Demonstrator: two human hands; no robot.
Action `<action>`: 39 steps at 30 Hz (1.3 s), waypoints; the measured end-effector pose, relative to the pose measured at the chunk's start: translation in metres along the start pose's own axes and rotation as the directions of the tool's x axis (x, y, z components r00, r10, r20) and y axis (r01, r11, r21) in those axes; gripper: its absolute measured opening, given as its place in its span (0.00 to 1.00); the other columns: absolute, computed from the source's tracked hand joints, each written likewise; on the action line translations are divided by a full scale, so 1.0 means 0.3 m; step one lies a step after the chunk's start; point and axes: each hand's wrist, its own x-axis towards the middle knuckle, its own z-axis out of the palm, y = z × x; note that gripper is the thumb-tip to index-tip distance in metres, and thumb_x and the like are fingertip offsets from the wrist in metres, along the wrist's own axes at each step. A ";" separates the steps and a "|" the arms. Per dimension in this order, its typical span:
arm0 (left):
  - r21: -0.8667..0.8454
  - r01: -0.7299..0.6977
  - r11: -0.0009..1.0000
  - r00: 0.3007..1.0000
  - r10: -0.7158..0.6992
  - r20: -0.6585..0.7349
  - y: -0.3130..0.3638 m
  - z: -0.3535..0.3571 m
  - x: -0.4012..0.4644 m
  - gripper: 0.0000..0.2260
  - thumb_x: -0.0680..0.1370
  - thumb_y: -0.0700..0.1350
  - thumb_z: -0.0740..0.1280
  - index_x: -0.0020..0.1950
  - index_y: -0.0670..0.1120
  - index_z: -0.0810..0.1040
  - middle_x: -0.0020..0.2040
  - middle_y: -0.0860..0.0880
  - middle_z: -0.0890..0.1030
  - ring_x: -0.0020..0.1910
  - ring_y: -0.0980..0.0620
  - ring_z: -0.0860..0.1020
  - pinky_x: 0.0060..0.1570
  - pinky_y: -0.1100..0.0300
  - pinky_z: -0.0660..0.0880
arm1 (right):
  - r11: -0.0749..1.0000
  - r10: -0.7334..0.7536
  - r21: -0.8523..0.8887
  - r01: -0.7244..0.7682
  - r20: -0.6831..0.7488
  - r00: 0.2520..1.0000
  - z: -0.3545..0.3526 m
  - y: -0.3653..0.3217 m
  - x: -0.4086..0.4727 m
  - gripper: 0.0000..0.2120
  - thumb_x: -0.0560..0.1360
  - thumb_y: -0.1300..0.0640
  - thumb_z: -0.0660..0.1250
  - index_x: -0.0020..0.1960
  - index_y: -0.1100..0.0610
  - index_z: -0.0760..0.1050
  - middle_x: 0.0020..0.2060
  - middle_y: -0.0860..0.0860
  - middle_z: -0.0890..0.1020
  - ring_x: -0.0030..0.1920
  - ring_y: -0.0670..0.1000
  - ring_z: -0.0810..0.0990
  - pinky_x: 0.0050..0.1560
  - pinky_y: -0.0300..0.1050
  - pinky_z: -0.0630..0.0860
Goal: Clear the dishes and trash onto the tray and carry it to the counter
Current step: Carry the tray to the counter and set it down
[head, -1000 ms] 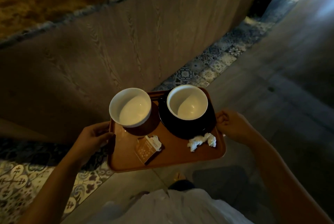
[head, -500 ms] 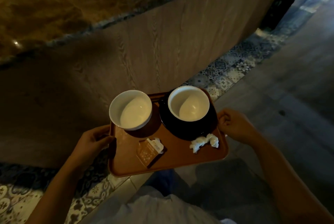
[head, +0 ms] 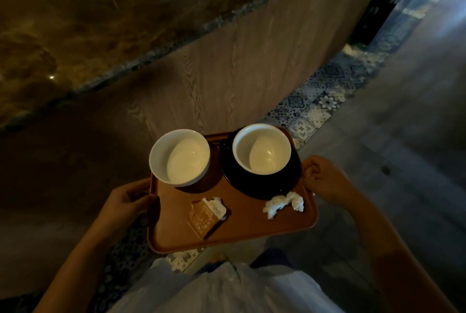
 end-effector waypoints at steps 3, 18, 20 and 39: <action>-0.017 0.025 1.000 1.000 -0.025 -0.003 0.047 0.044 0.071 0.18 0.75 0.33 0.64 0.49 0.57 0.80 0.43 0.55 0.86 0.43 0.54 0.84 0.40 0.58 0.79 | 1.000 -0.031 0.000 0.031 0.040 0.999 -0.054 0.026 0.123 0.09 0.71 0.69 0.63 0.38 0.56 0.70 0.30 0.51 0.74 0.32 0.50 0.73 0.31 0.39 0.68; -0.096 0.072 0.993 0.938 -0.100 -0.332 0.318 0.405 0.275 0.18 0.74 0.33 0.65 0.50 0.57 0.78 0.36 0.65 0.83 0.38 0.64 0.81 0.40 0.64 0.73 | 0.954 -0.254 -0.088 0.286 0.271 0.929 -0.508 0.022 0.724 0.10 0.70 0.64 0.68 0.38 0.52 0.69 0.34 0.48 0.76 0.35 0.47 0.77 0.31 0.37 0.70; -0.127 0.064 0.990 0.934 -0.105 -0.341 0.359 0.432 0.294 0.18 0.74 0.32 0.64 0.49 0.57 0.78 0.35 0.65 0.83 0.37 0.66 0.81 0.39 0.65 0.72 | 0.949 -0.272 -0.080 0.305 0.285 0.919 -0.547 0.007 0.772 0.10 0.70 0.65 0.68 0.39 0.53 0.69 0.34 0.49 0.76 0.34 0.46 0.77 0.27 0.32 0.69; -0.100 -0.100 0.990 0.880 0.041 -0.473 0.665 0.162 0.657 0.20 0.73 0.31 0.64 0.45 0.58 0.80 0.38 0.60 0.85 0.38 0.60 0.83 0.34 0.66 0.77 | 0.920 -0.380 0.030 0.390 0.310 0.872 -0.654 -0.391 1.291 0.12 0.70 0.70 0.66 0.37 0.54 0.72 0.25 0.50 0.75 0.25 0.42 0.77 0.28 0.37 0.73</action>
